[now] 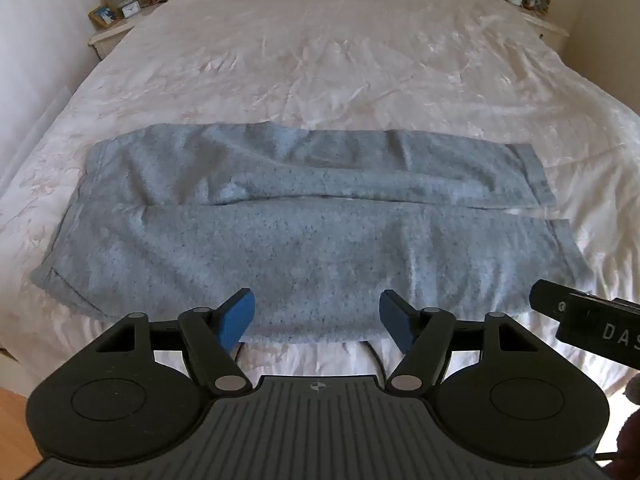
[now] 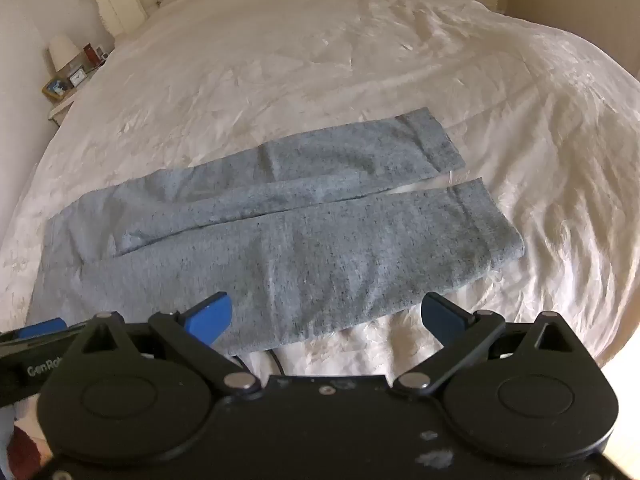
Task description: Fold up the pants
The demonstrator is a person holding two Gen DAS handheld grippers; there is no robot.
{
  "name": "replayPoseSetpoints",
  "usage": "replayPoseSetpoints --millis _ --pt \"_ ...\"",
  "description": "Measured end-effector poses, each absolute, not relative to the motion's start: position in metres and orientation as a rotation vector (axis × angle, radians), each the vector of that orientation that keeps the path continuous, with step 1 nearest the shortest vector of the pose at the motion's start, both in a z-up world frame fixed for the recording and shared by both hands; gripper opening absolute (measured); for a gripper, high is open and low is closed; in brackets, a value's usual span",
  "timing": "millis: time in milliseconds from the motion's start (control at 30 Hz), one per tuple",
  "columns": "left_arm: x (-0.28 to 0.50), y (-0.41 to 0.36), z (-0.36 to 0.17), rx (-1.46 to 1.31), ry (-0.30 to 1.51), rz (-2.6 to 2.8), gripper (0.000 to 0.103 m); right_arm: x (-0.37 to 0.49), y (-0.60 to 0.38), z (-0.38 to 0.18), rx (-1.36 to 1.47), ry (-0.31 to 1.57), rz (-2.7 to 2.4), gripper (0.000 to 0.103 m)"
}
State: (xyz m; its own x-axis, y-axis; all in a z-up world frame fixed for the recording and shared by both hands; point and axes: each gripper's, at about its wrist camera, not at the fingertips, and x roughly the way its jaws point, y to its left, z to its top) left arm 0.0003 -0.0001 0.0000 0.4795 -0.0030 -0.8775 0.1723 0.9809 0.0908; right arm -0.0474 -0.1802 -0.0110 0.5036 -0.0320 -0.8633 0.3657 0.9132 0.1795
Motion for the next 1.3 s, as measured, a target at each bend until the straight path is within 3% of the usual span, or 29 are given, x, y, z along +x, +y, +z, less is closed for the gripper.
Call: replayPoseSetpoints --millis 367,700,1300 --pt "-0.002 0.005 0.001 0.164 1.072 -0.112 0.068 -0.054 -0.174 -0.006 0.326 0.988 -0.241 0.103" --pt "-0.008 0.008 0.004 0.158 1.059 -0.105 0.068 -0.062 -0.182 -0.013 0.489 0.973 -0.261 0.103" --pt "-0.012 0.006 -0.003 0.153 1.076 -0.104 0.068 -0.061 -0.177 -0.013 0.413 1.021 -0.272 0.103"
